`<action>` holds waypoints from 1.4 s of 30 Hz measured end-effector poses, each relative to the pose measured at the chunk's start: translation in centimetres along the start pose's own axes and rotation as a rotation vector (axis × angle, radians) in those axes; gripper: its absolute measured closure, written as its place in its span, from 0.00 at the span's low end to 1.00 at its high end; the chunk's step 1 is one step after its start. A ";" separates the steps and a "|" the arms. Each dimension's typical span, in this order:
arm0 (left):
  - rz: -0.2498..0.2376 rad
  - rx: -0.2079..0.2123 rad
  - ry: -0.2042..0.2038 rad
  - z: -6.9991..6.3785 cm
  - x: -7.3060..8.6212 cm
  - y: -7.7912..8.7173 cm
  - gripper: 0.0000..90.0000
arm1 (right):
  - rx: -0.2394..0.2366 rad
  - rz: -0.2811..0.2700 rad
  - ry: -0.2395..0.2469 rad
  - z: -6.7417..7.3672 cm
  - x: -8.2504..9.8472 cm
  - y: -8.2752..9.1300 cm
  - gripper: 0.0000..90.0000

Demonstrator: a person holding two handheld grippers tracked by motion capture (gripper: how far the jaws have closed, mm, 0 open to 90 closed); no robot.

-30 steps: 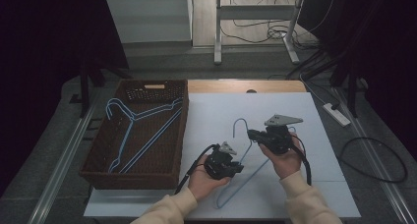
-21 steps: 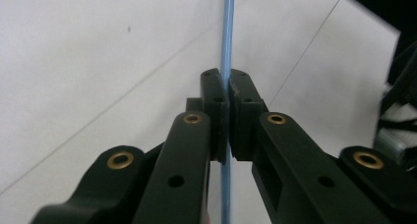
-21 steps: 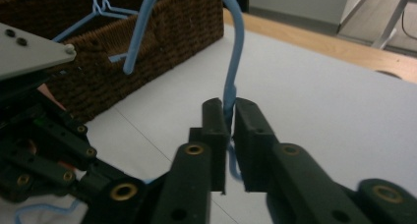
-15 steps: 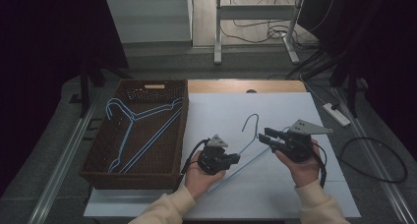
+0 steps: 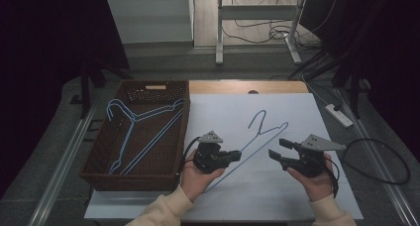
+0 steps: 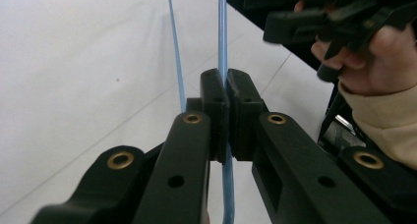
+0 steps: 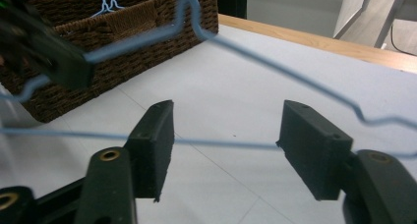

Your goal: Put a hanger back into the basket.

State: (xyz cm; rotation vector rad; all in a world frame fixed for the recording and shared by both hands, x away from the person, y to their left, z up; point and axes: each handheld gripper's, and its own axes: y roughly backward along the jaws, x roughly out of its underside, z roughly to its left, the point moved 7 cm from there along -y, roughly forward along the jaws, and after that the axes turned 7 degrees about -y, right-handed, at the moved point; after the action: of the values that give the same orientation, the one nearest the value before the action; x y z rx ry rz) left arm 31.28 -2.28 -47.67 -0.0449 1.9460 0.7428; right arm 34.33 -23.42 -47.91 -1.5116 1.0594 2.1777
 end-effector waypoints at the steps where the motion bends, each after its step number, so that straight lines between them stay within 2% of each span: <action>1: -0.005 -0.001 -0.001 0.0 -0.1 0.3 0.97 | 0.008 0.005 -0.006 -0.3 0.2 0.0 0.40; 7: -0.035 0.007 -0.014 0.0 -1.4 2.8 0.97 | 0.029 0.026 -0.023 -1.1 0.9 -0.4 0.38; 12: -0.074 -0.007 -0.050 0.0 -2.8 5.5 0.97 | 0.042 0.042 -0.030 -1.5 1.4 -0.6 0.38; 16: -0.095 -0.013 -0.056 0.4 -3.4 7.1 0.97 | 0.049 0.052 -0.030 -1.8 1.6 -0.7 0.38; 25: -0.120 -0.030 -0.051 1.9 -3.9 9.7 0.97 | 0.063 0.070 -0.025 -2.1 2.1 -1.0 0.38; 32: -0.150 -0.065 -0.052 3.0 -4.3 12.1 0.97 | 0.072 0.082 -0.018 -2.1 2.3 -1.1 0.38; 42: -0.177 -0.096 -0.063 5.0 -4.1 15.3 0.97 | 0.077 0.101 -0.016 -2.5 2.6 -1.5 0.37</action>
State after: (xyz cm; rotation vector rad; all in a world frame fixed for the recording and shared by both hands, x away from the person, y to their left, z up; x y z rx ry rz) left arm 32.05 11.49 -38.51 -0.2461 1.8186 0.7109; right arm 35.89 -24.53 -51.28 -1.4340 1.2244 2.1841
